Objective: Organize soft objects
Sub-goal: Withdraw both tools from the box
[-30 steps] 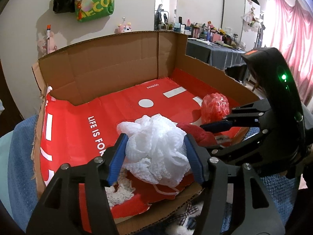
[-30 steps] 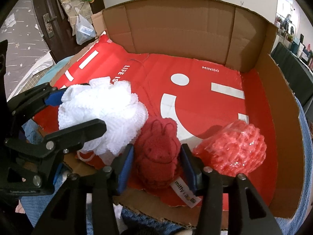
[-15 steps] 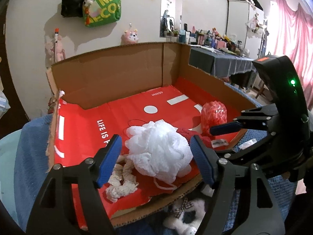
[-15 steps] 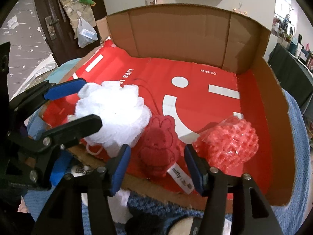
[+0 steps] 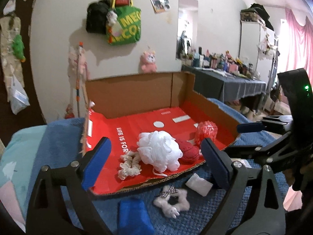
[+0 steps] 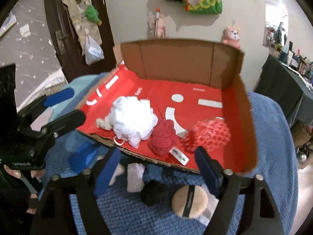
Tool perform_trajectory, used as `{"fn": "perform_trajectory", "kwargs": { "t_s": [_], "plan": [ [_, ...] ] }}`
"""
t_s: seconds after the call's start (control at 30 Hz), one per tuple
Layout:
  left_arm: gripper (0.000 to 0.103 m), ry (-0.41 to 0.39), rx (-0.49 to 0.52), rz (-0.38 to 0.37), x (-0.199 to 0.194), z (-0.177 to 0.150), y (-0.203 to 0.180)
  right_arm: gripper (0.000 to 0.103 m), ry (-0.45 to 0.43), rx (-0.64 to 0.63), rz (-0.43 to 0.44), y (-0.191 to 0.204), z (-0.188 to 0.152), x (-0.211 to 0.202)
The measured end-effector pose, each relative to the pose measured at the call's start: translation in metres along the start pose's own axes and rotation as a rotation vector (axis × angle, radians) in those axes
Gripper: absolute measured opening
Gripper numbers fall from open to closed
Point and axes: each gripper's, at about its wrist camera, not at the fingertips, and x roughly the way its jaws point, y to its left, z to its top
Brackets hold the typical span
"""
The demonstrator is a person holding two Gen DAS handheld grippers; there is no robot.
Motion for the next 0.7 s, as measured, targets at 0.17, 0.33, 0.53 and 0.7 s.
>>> {"fn": "perform_trajectory", "kwargs": {
  "t_s": [0.17, 0.33, 0.53, 0.7],
  "plan": [
    [0.1, -0.05, -0.013, 0.07, -0.03, -0.006, -0.012, 0.096, -0.101, 0.01, -0.031, 0.003, -0.012, -0.039],
    [0.1, -0.081, -0.046, 0.112, -0.059, -0.019, -0.024, 0.102, -0.217, -0.002, -0.072, 0.011, -0.033, -0.075],
    [0.103, -0.111, -0.059, 0.149, -0.081, -0.043, -0.038, 0.103, -0.336, 0.007, -0.094, 0.018, -0.064, -0.102],
    [0.103, -0.124, -0.086, 0.174, -0.088, -0.067, -0.048, 0.103, -0.42, -0.004, -0.149, 0.025, -0.094, -0.114]
  ]
}}
